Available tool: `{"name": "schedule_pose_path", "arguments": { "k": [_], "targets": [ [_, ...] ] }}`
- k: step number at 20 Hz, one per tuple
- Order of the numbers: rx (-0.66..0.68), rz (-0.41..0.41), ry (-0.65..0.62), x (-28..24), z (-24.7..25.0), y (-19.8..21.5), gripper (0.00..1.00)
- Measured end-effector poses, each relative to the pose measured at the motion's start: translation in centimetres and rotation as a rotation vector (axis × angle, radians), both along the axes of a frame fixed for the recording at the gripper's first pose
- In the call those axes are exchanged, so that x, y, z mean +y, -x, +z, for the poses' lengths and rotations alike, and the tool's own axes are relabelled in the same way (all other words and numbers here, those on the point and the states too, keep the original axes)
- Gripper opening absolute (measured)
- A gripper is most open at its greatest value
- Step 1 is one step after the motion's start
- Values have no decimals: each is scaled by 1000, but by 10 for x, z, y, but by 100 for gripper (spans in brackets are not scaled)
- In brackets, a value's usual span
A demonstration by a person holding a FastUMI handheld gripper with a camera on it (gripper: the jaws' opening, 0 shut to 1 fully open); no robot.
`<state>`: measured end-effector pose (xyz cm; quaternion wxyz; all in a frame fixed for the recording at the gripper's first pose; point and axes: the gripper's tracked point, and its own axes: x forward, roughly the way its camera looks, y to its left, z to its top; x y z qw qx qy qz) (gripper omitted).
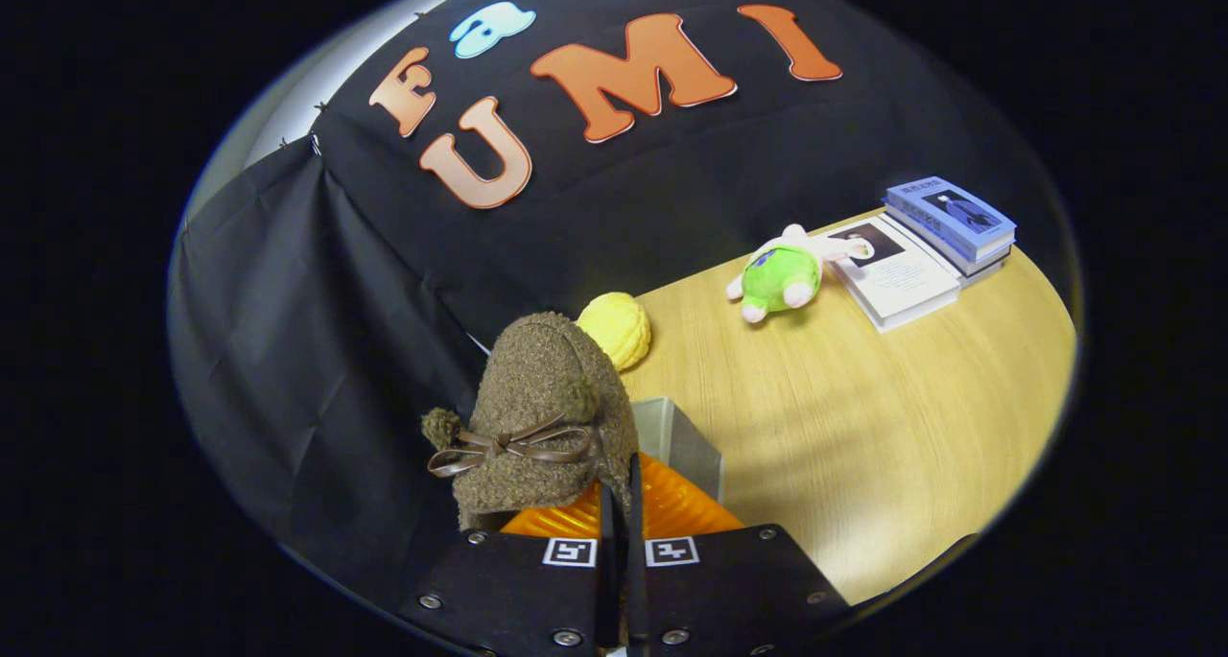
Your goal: Open the storage box then place both shoes into the box .Put the left shoe in first, then the right shoe, with the right side of both shoes facing outward in a uniform manner.
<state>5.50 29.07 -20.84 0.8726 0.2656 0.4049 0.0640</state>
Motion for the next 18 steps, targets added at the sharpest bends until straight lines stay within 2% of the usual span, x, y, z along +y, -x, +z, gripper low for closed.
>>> {"name": "schedule_pose_path", "arguments": {
  "k": [7, 12, 17, 18],
  "targets": [
    [93, 59, 52, 44, -40, 8, 4],
    [197, 4, 132, 38, -69, 19, 7],
    [186, -27, 66, 46, -53, 24, 33],
    [164, -33, 66, 44, -48, 22, 35]
  ]
}}
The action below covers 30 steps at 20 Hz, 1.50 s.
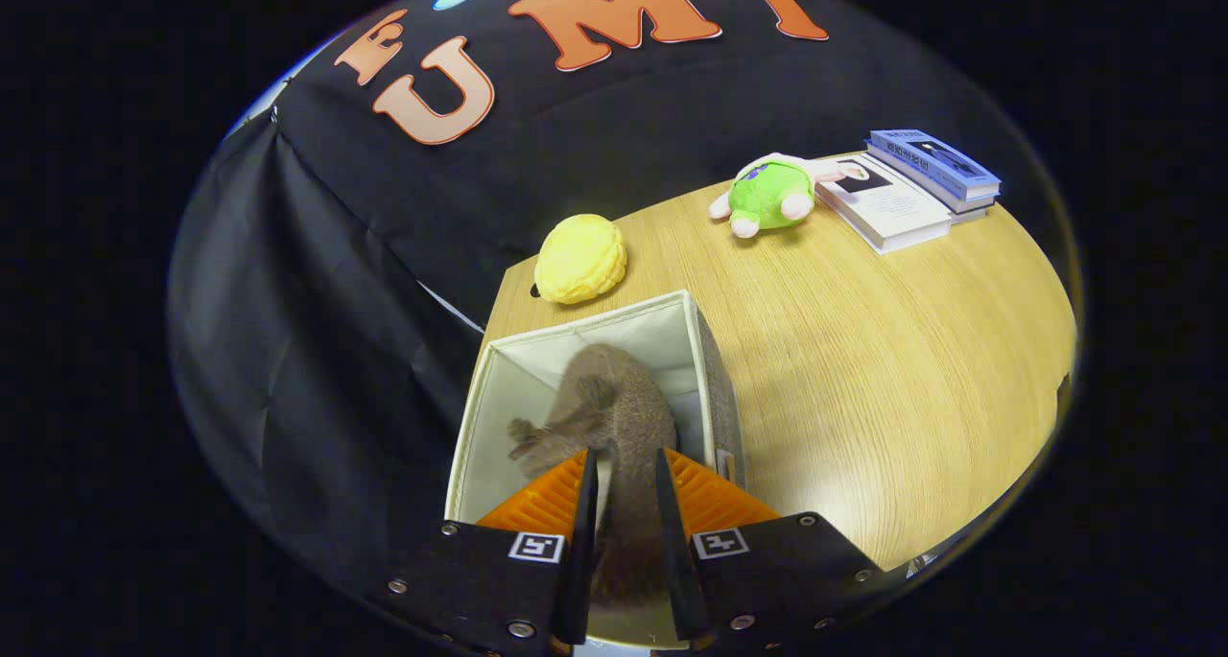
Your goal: Open the storage box then place both shoes into the box .Put the left shoe in first, then the right shoe, with the right side of both shoes facing outward in a uniform manner.
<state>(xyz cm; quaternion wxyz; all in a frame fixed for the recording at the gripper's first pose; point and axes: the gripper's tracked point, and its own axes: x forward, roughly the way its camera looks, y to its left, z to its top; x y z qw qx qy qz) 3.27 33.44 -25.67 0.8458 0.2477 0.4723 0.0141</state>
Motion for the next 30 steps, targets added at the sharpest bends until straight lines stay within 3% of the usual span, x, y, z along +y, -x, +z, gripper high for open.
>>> {"name": "schedule_pose_path", "arguments": {
  "k": [4, 6, 11, 15, 18, 25, 30],
  "targets": [
    [-99, -20, -2, -21, 26, -5, 35],
    [-160, 3, 7, -34, 41, -4, 41],
    [-325, 35, 56, -72, 77, 0, 71],
    [-458, 27, 187, -120, 103, -1, 84],
    [-571, 60, 184, -139, 124, -3, 87],
    [-815, -22, 361, -240, 166, -1, 88],
    [-974, -52, 438, -279, 203, 13, 88]
  ]
}}
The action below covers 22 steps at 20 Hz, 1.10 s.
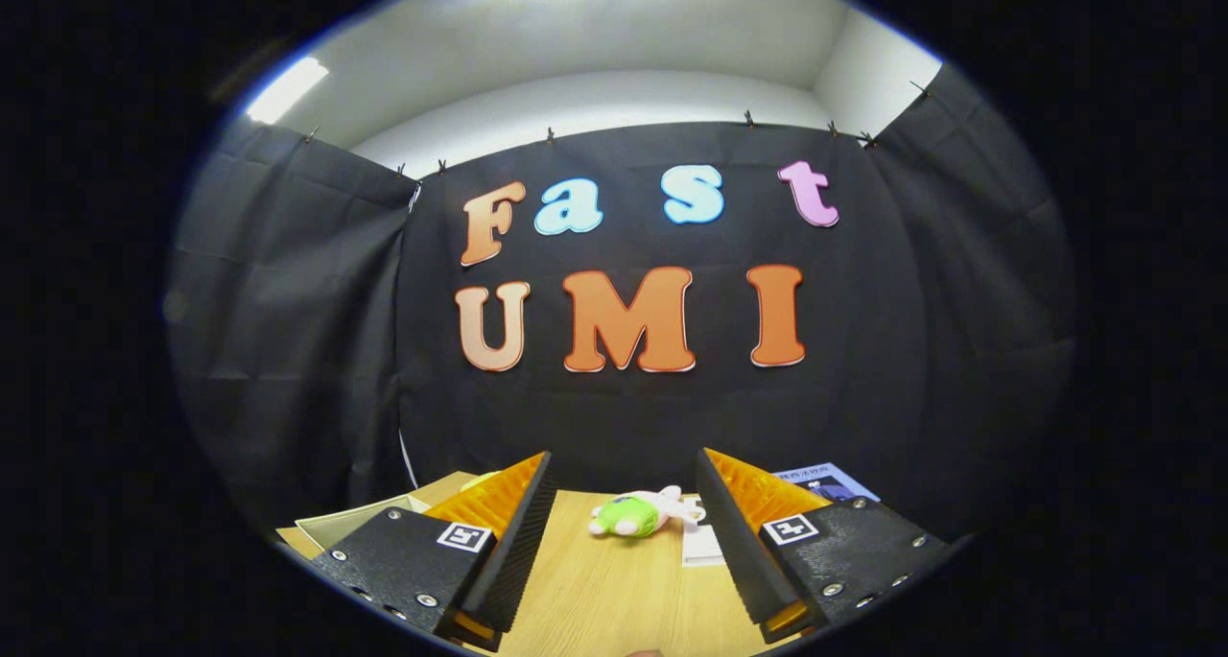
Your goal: Open the storage box then place both shoes into the box .Put the left shoe in first, then the right shoe, with the right side of both shoes facing outward in a uniform manner.
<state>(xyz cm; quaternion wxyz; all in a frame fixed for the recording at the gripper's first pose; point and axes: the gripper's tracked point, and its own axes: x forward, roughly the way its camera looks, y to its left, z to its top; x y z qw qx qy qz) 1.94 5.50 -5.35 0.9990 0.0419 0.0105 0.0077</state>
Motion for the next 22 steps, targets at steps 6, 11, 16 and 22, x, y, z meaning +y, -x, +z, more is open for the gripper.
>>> {"name": "schedule_pose_path", "arguments": {
  "k": [6, 11, 16, 22],
  "targets": [
    [-70, -6, 5, -23, 21, 22, 92],
    [-89, -42, 32, -42, 19, 27, 97],
    [-63, -79, 103, -51, 15, 30, 97],
    [-74, -16, 27, -43, 28, 34, 97]
  ]
}}
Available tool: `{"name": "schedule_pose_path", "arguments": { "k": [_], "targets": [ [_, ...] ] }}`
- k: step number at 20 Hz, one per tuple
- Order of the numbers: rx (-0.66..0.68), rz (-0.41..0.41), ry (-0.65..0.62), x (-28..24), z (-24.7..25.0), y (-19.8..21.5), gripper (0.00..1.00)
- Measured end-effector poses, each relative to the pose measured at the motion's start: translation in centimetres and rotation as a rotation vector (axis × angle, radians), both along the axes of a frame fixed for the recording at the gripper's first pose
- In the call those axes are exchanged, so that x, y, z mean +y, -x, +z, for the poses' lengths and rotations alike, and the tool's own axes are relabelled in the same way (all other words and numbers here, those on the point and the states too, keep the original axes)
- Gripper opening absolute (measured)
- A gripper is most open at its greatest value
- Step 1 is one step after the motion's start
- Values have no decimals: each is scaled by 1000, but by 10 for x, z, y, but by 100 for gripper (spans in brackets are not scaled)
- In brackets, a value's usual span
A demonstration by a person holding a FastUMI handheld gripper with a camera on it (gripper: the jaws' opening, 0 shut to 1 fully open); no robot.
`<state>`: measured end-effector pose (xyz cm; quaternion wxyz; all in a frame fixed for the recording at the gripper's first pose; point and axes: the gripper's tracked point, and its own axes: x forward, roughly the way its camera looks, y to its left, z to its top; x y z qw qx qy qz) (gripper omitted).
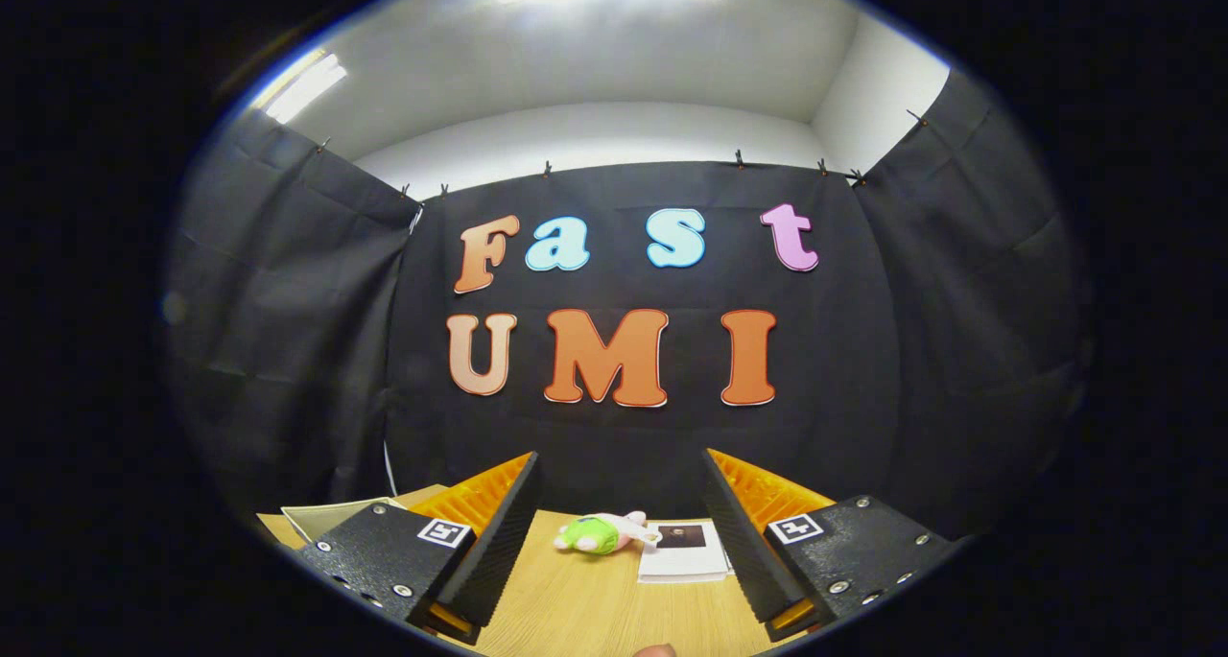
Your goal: Open the storage box then place both shoes into the box .Put the left shoe in first, then the right shoe, with the right side of both shoes facing outward in a uniform manner.
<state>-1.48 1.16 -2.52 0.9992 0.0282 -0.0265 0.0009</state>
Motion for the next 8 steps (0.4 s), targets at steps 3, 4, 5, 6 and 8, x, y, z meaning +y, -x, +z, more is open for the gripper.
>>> {"name": "schedule_pose_path", "arguments": {
  "k": [3, 4, 5, 6, 8],
  "targets": [
    [-19, -11, 14, -5, 3, 1, 97],
    [-23, -11, 10, -3, 5, 1, 97],
    [-27, -6, 4, -1, 5, 2, 97],
    [-32, -4, -5, 0, 7, 1, 97],
    [-32, 28, -37, 7, 4, 0, 97]
  ]
}}
